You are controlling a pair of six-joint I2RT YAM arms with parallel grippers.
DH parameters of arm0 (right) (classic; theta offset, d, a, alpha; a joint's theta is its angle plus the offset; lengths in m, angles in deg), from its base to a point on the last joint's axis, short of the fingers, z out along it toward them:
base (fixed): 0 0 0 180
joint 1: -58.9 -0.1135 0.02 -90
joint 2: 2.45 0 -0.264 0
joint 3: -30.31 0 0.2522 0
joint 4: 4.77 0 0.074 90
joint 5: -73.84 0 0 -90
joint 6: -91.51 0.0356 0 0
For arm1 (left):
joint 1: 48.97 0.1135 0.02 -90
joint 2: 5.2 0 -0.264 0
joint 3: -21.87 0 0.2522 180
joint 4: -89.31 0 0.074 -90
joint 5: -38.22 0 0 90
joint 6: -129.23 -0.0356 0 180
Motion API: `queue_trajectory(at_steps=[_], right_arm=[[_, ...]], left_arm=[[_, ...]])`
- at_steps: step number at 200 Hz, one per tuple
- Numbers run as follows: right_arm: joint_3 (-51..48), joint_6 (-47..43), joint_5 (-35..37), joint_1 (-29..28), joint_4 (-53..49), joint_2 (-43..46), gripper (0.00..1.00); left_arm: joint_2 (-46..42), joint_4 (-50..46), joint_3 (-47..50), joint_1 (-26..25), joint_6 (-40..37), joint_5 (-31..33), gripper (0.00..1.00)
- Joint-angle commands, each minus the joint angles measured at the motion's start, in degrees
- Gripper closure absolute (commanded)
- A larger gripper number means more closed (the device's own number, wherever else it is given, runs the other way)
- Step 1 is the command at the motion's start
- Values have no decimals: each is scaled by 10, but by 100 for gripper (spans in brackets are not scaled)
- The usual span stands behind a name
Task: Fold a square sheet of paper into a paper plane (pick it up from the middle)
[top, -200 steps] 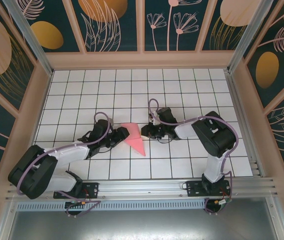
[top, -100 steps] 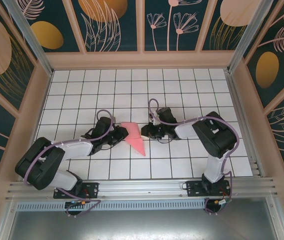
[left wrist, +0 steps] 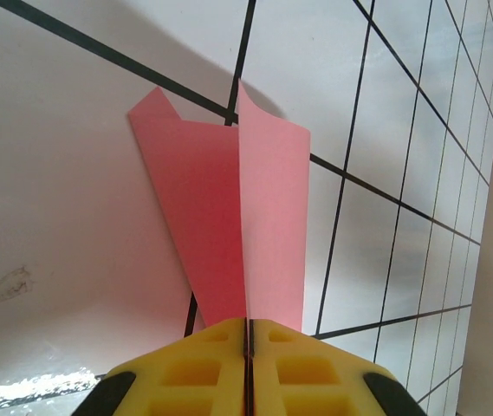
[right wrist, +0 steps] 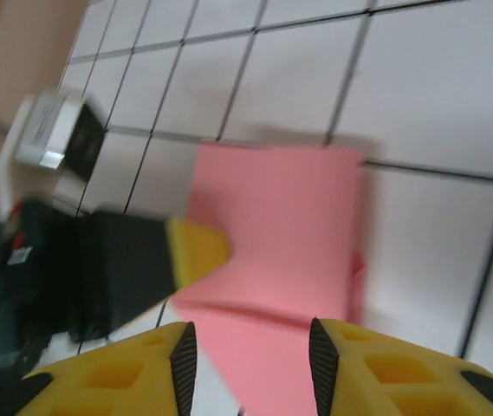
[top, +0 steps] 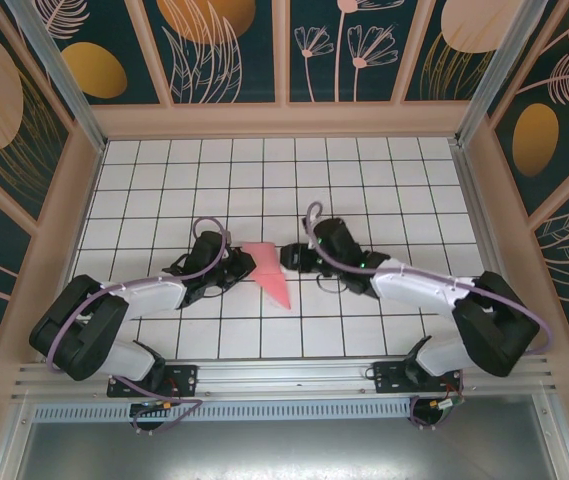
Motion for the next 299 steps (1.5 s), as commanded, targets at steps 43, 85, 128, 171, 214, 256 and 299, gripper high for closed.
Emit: queue_trajectory(at_steps=[43,85,128,171,214,256,299], right_arm=[[-52,-191,330,-208,89,-52,47],[-26,-299,431,-261,126,-141,48],[-7,-335,479,-266,145,-203,57],[-7,-345,484,-265,158,-209,70],[-1,-346,484,-265,147,-220,78],[9,-340,485,-264,133,-230,91],[0,-310,468,-261,131,-216,100]], left_arm=[[-5,-26,-19,4,-12,8,90],[-3,-23,-19,4,-12,2,90],[-3,-23,-19,4,-12,-2,90],[-2,-22,-20,4,-13,-4,90],[-1,-22,-21,4,-13,-7,90],[-9,-30,-21,4,-12,-5,87],[-38,-70,-23,4,-19,33,56]])
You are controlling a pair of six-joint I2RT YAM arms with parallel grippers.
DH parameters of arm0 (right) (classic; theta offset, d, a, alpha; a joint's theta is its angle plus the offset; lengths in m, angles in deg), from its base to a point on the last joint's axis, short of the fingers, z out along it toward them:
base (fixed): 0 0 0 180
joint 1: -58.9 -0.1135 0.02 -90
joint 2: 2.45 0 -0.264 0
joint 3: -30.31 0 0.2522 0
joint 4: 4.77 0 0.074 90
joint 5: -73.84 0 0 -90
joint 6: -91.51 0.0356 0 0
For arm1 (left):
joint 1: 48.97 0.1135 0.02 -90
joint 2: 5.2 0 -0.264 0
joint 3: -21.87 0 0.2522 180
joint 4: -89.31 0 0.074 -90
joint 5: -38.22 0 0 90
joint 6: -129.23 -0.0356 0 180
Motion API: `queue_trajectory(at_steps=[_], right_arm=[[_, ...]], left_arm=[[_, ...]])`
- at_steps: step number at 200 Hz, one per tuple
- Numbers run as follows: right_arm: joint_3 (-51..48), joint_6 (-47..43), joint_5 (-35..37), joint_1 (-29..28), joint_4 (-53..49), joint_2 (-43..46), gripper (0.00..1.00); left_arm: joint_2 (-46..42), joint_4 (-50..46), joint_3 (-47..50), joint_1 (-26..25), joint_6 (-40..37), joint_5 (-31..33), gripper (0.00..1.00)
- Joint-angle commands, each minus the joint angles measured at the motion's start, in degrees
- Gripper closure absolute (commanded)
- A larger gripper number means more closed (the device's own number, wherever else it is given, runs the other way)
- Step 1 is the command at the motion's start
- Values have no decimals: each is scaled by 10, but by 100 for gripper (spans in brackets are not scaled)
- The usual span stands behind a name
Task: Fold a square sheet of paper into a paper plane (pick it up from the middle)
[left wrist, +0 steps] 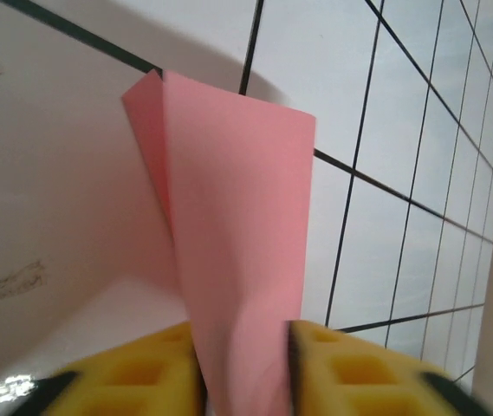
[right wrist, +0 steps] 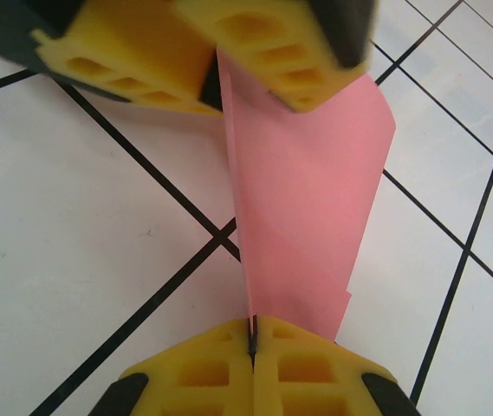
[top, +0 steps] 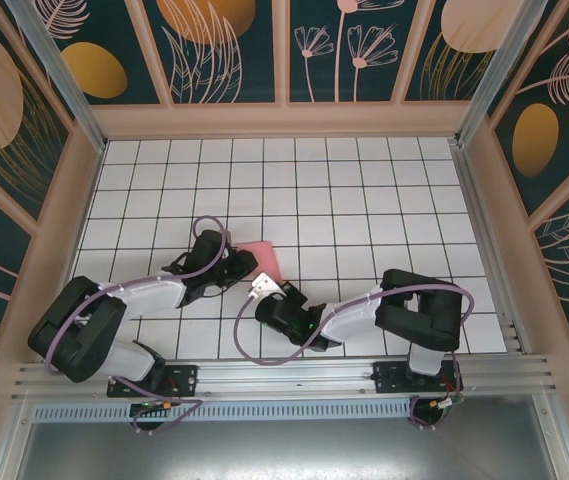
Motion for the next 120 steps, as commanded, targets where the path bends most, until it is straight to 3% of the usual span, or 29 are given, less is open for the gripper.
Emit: queue_trajectory(at_steps=[1,17,35,51,88,120], right_arm=[[3,25,-1,1,-4,7,100],[-12,26,-22,1,12,19,100],[-22,29,-29,0,17,27,100],[-31,26,-39,0,21,33,100],[-41,29,-44,-1,27,40,100],[-48,30,-44,-1,37,42,99]], left_arm=[[-28,-36,-14,4,-9,26,55],[-36,-49,-12,4,-13,41,39],[-28,-43,-9,6,-12,36,31],[-9,-23,-9,11,-7,15,30],[24,-8,-25,18,-9,-3,33],[35,-28,-32,19,-19,5,54]])
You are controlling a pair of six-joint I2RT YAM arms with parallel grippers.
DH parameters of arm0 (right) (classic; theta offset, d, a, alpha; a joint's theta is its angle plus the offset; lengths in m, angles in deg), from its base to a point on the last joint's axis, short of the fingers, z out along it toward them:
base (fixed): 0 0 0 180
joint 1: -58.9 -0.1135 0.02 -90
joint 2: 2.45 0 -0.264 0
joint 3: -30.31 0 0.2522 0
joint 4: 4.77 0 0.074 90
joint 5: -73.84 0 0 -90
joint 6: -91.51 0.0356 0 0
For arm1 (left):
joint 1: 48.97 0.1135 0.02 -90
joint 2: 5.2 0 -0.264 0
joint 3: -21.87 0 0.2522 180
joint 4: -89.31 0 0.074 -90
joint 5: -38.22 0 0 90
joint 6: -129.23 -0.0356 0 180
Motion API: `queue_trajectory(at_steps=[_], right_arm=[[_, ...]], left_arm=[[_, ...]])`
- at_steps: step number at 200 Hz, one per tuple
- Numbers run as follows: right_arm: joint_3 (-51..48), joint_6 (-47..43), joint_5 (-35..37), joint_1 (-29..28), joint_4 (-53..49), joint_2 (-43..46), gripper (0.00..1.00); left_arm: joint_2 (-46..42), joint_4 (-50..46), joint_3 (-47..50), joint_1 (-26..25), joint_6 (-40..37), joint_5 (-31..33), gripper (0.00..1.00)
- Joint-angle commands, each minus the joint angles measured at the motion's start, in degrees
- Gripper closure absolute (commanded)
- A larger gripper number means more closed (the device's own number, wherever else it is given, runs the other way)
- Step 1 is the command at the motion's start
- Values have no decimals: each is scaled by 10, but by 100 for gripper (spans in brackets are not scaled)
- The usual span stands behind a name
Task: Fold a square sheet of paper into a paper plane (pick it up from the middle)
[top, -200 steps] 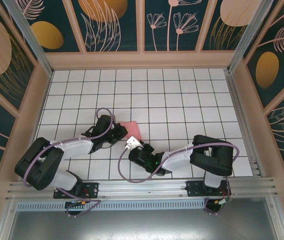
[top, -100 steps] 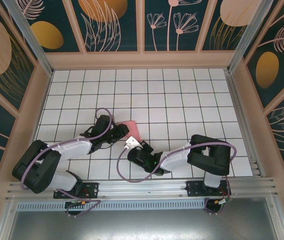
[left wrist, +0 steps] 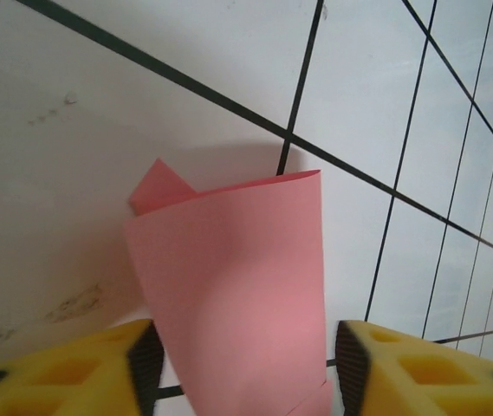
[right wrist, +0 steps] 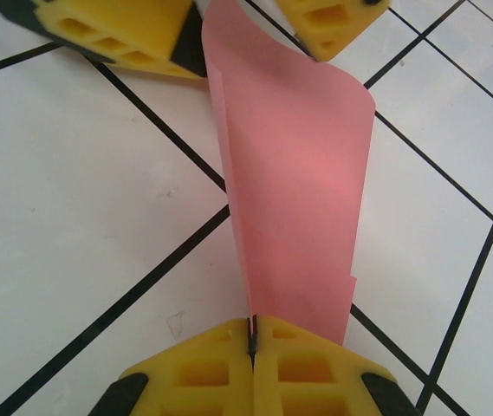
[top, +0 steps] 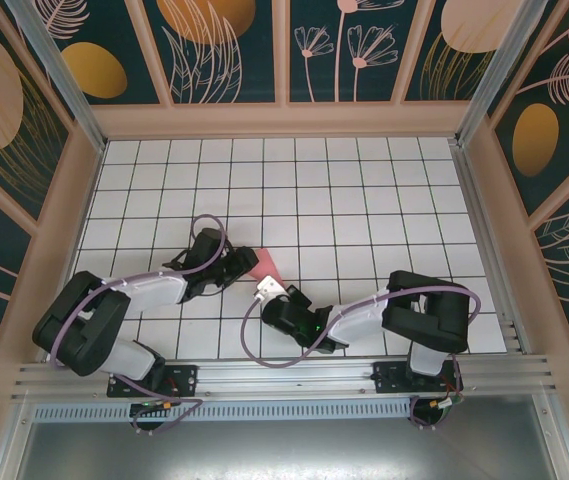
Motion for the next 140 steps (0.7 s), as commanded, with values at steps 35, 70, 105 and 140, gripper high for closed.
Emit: queue_trajectory(at_steps=[35,70,105,140], right_arm=[[-14,15,-5,-1,24,15,97],[-12,17,3,-1,17,8,92],[-8,18,10,0,8,3,91],[-2,17,17,0,4,-1,90]], left_arm=[[6,-34,-19,4,-31,18,74],[0,-44,-22,4,-36,21,90],[-6,-51,-27,4,-40,21,96],[-10,-54,-30,4,-42,18,97]])
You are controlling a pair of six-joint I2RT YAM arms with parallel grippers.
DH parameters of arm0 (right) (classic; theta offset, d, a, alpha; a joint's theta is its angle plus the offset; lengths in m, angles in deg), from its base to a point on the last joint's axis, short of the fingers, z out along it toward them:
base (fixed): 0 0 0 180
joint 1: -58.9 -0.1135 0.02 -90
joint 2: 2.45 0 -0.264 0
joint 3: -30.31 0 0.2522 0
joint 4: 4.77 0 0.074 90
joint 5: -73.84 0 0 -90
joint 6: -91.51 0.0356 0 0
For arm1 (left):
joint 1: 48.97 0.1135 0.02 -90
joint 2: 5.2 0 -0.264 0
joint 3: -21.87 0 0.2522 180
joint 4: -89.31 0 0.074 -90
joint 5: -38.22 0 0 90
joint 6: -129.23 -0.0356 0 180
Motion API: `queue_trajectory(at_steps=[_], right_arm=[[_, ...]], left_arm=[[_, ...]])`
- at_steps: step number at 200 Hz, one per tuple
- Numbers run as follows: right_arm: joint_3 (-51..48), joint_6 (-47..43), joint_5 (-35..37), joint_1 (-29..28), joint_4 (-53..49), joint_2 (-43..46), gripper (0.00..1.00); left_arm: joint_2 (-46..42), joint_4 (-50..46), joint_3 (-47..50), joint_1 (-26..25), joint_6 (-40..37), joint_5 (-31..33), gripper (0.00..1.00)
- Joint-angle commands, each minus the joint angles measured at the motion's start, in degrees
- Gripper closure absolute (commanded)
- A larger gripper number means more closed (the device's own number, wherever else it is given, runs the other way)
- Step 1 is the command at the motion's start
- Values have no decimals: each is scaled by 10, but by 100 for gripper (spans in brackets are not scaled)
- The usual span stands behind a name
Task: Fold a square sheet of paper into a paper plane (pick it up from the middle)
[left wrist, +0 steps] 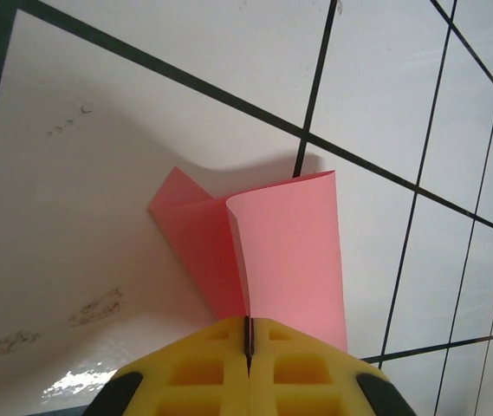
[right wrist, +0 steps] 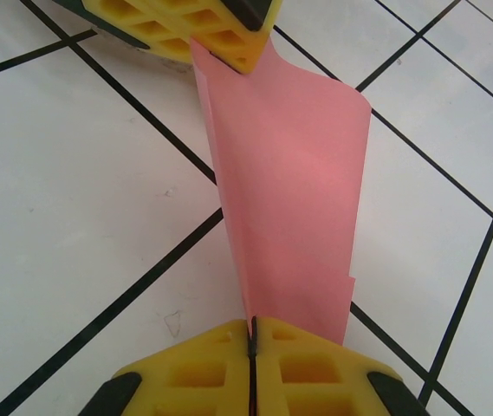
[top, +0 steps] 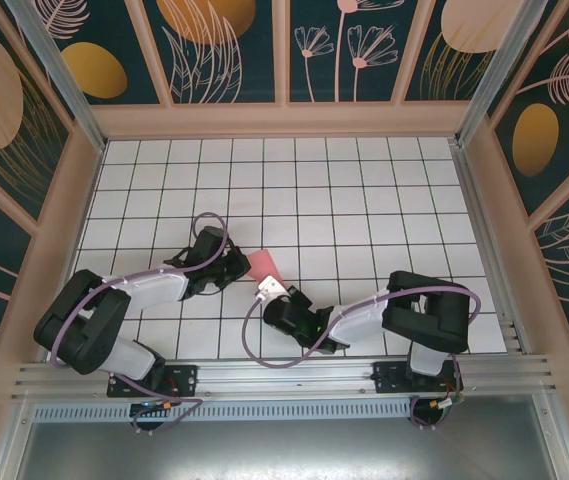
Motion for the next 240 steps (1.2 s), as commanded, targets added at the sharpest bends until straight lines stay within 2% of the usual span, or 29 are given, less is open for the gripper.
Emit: queue_trajectory(at_steps=[1,79,120,140,159,172,186,193,214,240], right_arm=[[3,13,16,0,-4,-2,90],[8,15,20,1,-9,-9,89],[10,24,23,2,-17,-8,98],[6,41,4,8,-14,5,100],[-10,64,-34,20,1,28,100],[-22,79,-69,29,15,46,100],[-31,94,-105,35,26,60,100],[-34,98,-106,37,29,64,100],[-37,98,-101,36,32,65,100],[-32,91,-100,36,36,59,100]], left_arm=[[-12,-16,-16,4,-13,6,97],[-13,-19,-18,5,-15,5,97],[-18,-21,-18,4,-15,7,96],[-25,-25,-16,4,-14,7,89],[-42,-38,-16,4,-13,17,77],[-59,-48,-14,4,-15,28,75],[-77,-54,-10,4,-14,40,63],[-85,-56,-7,4,-13,43,56],[-95,-49,4,4,-8,34,44],[-77,-17,11,4,6,0,35]])
